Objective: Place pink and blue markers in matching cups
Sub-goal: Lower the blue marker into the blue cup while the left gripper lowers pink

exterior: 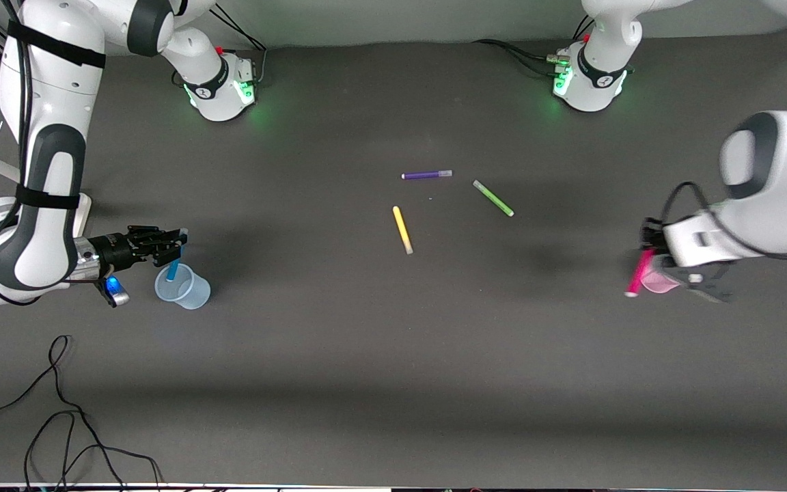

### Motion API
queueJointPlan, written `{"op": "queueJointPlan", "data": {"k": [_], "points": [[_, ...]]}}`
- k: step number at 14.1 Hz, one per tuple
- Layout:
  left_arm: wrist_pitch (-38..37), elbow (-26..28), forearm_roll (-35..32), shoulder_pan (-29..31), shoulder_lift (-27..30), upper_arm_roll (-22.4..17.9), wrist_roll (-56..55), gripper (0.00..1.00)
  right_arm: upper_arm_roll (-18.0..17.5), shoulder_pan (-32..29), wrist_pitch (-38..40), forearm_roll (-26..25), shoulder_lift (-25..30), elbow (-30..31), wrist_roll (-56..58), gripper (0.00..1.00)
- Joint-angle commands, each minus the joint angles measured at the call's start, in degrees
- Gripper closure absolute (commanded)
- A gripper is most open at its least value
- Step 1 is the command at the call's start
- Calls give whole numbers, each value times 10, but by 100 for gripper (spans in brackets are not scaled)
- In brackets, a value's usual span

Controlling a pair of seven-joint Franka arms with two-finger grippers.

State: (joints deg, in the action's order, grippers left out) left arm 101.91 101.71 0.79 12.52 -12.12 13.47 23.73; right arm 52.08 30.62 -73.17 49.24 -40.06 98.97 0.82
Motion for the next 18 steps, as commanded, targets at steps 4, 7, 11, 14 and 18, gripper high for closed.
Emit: {"op": "queueJointPlan", "data": {"k": [4, 7, 11, 14, 18], "points": [[-93, -66, -62, 42, -25, -2, -27, 100, -7, -26, 2, 26, -31, -37, 14, 100], [-180, -140, -92, 40, -79, -8, -69, 100, -41, -64, 2, 26, -31, -55, 15, 85], [-235, -172, -111, 42, -122, -10, -79, 100, -53, -76, 2, 24, -31, -66, 10, 39], [-260, -174, -128, 40, -153, -21, -92, 100, -53, -76, 3, 21, -29, -80, 4, 19], [-274, -174, -160, 32, -197, -21, -113, 100, -50, -71, 7, 9, -11, -110, 1, 1]]}}
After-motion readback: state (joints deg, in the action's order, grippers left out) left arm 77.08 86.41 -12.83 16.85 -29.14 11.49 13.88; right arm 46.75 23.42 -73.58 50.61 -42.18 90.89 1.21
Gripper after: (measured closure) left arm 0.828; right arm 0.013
